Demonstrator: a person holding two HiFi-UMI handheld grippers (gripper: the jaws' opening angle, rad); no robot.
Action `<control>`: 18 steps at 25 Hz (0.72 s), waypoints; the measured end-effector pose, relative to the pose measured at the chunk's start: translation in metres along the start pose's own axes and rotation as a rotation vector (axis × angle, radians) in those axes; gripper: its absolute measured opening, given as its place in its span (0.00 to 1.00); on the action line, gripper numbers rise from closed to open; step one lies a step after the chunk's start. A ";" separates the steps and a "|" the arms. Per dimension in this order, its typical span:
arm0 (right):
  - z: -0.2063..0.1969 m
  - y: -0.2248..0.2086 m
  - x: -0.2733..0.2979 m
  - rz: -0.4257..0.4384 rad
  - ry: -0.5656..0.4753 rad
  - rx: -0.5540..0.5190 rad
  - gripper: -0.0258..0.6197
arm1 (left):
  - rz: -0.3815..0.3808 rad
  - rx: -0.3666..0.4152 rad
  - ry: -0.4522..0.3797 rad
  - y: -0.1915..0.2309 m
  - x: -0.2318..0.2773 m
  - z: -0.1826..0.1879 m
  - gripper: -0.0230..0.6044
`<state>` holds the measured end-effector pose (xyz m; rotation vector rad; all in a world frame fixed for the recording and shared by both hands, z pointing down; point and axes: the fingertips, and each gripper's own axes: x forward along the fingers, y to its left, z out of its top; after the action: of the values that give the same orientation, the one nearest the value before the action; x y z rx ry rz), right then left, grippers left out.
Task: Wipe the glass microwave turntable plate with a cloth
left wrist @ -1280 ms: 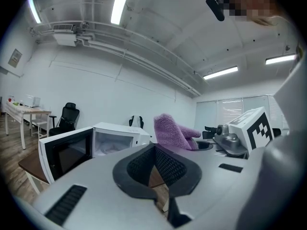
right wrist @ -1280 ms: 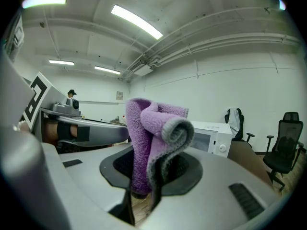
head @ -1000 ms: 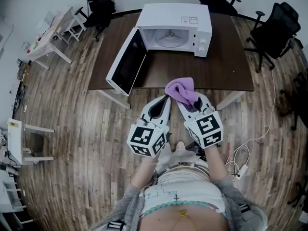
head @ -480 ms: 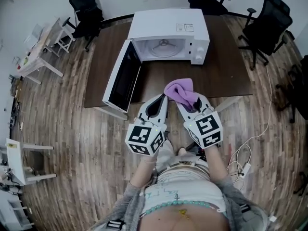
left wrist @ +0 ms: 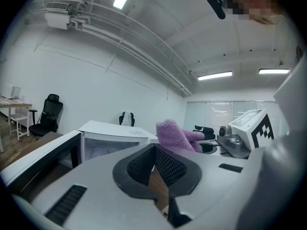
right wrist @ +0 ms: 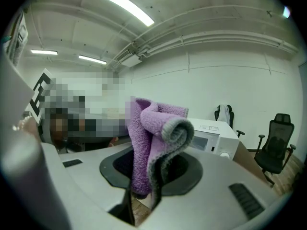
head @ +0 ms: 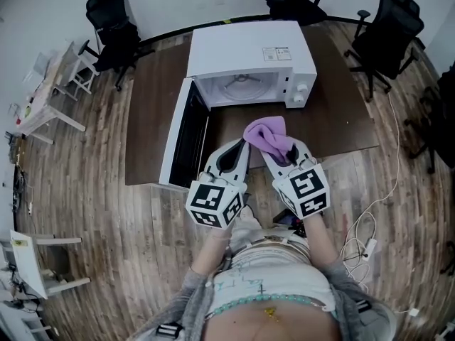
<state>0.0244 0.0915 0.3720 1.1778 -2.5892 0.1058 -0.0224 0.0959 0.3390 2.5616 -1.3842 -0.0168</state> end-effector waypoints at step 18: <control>0.002 0.010 0.068 -0.014 0.027 0.038 0.22 | -0.017 0.015 0.020 0.066 0.000 0.000 0.05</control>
<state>-0.0258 0.0491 0.3910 1.1993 -2.5656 0.1672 -0.0769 0.0608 0.3522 2.5783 -1.3600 0.0167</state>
